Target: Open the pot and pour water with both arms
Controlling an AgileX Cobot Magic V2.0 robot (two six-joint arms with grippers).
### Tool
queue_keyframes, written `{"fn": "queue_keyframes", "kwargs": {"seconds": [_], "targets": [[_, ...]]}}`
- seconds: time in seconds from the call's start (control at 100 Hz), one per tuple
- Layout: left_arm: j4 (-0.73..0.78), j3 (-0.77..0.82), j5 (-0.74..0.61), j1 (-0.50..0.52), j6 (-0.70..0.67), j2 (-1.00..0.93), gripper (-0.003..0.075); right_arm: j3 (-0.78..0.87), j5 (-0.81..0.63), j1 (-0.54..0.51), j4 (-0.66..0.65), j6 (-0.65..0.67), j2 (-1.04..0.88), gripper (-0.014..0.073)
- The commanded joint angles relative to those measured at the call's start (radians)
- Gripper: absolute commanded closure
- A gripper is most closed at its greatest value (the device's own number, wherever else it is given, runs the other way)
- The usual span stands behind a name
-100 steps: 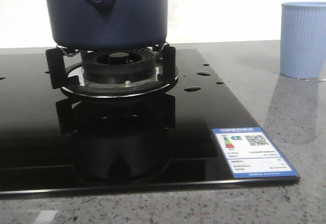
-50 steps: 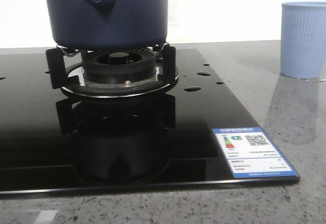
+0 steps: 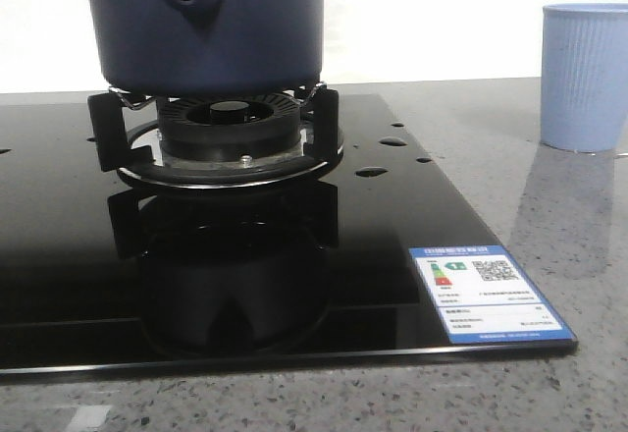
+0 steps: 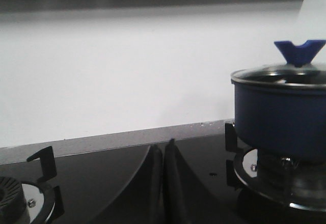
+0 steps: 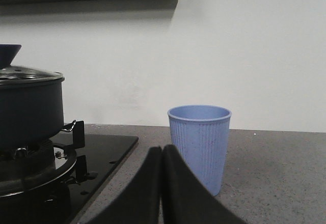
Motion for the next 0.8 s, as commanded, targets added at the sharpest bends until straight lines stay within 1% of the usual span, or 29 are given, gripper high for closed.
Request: {"fn": "queue_keyframes", "kwargs": {"seconds": [0.0, 0.03, 0.04, 0.05, 0.06, 0.07, 0.08, 0.09, 0.11, 0.12, 0.14, 0.16, 0.19, 0.23, 0.28, 0.37, 0.42, 0.53, 0.79], "targets": [[0.192, -0.016, -0.031, 0.002, -0.202, -0.015, 0.0741, -0.018, -0.024, -0.002, 0.019, 0.004, 0.006, 0.0643], [0.319, -0.013, -0.037, 0.002, -0.347, -0.015, 0.0741, -0.018, -0.024, -0.002, 0.019, 0.004, 0.006, 0.0643], [0.386, -0.01, -0.041, 0.002, -0.385, -0.015, 0.0741, -0.018, -0.024, -0.002, 0.019, 0.004, 0.006, 0.0643], [0.454, -0.008, -0.043, 0.002, -0.504, -0.015, 0.0741, -0.018, -0.024, -0.002, 0.019, 0.004, 0.006, 0.0643], [0.454, -0.005, -0.043, 0.002, -0.504, -0.015, 0.0741, -0.018, -0.024, -0.002, 0.019, 0.004, 0.006, 0.0643], [0.52, -0.005, -0.045, 0.002, -0.583, -0.015, 0.0741, -0.018, -0.024, -0.002, 0.019, 0.004, 0.006, 0.0643], [0.553, -0.002, -0.047, 0.002, -0.622, -0.015, 0.0741, -0.018, -0.024, -0.002, 0.019, 0.004, 0.006, 0.0643], [0.614, 0.003, -0.051, 0.002, -0.697, -0.015, 0.0741, -0.018, -0.024, -0.002, 0.019, 0.004, 0.006, 0.0643], [0.7, 0.01, -0.054, 0.002, -0.767, -0.015, 0.0741, -0.018, -0.024, -0.002, 0.019, 0.004, 0.006, 0.0643], [0.727, 0.012, -0.056, 0.002, -0.834, -0.015, 0.0741, -0.018, -0.024, -0.002, 0.019, 0.004, 0.006, 0.0643], [0.802, 0.019, -0.055, 0.002, -0.924, -0.015, 0.0741, -0.018, -0.024, -0.002, 0.019, 0.004, 0.006, 0.0643], [0.865, 0.027, -0.055, 0.002, -1.0, -0.015, 0.0741, -0.018, -0.024, -0.002, 0.019, 0.004, 0.006, 0.0643], [0.933, 0.039, -0.055, 0.002, -1.079, -0.015, 0.0741, -0.018, -0.024, -0.002, 0.019, 0.004, 0.006, 0.0643], [1.004, 0.061, -0.061, 0.002, -1.158, -0.015, 0.0741, -0.018, -0.024, -0.002, 0.019, 0.004, 0.006, 0.0643], [1.047, 0.094, -0.088, 0.002, -1.206, -0.017, 0.0741, -0.018, -0.024, -0.002, 0.019, 0.004, 0.006, 0.0643], [1.092, 0.153, -0.174, 0.002, -1.241, -0.02, 0.0741, -0.018, -0.024, -0.002, 0.019, 0.004, 0.006, 0.0643], [1.119, 0.15, -0.133, 0.002, -1.24, -0.028, 0.0741, -0.018, -0.022, -0.002, 0.019, 0.004, 0.006, 0.0643], [1.144, 0.152, -0.131, 0.002, -1.24, -0.028, 0.0741, -0.018, -0.022, -0.002, 0.019, 0.004, 0.006, 0.0643], [1.136, 0.15, -0.124, 0.002, -1.24, -0.028, 0.0741, -0.018, -0.022, -0.002, 0.019, 0.004, 0.006, 0.0643]]}}
